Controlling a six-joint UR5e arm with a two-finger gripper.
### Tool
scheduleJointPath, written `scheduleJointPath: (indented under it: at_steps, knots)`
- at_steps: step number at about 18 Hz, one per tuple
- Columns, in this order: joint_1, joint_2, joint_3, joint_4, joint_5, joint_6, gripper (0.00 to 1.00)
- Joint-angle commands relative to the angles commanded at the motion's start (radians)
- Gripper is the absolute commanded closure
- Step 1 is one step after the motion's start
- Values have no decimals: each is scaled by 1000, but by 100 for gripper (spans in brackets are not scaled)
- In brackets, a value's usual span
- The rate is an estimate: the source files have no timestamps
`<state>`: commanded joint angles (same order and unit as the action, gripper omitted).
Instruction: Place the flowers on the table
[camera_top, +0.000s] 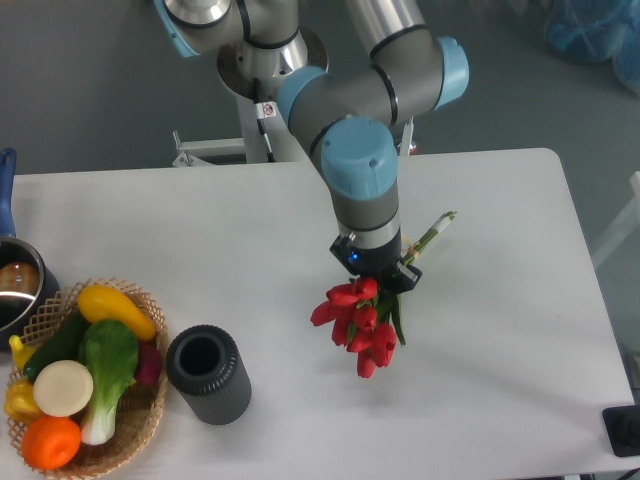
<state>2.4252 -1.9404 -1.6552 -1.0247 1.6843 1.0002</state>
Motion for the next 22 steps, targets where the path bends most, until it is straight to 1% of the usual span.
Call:
scheduleJointPath:
  at_steps: [1,2,3,4,5,8,10,12,16,22]
  knots:
    - [0,-6,-2,8,-2,-2,62]
    - [-2,-14,0,11,-2,0,47]
    - [-2,-15,0,14,-5,3,22]
    - [-2,-14,-2,24,-8,2,3]
    - [-2,-14,-2,37,-9,0,0]
    - [-2,-2,-20,55,-2,-2,0]
    - [-2,26,-34,57,-2,2,0]
    - [0,66,-46,60,-6,9,0]
    - [14,87,-45,78,-12,9,0]
    - [43,129,-45,69,-44,14,0]
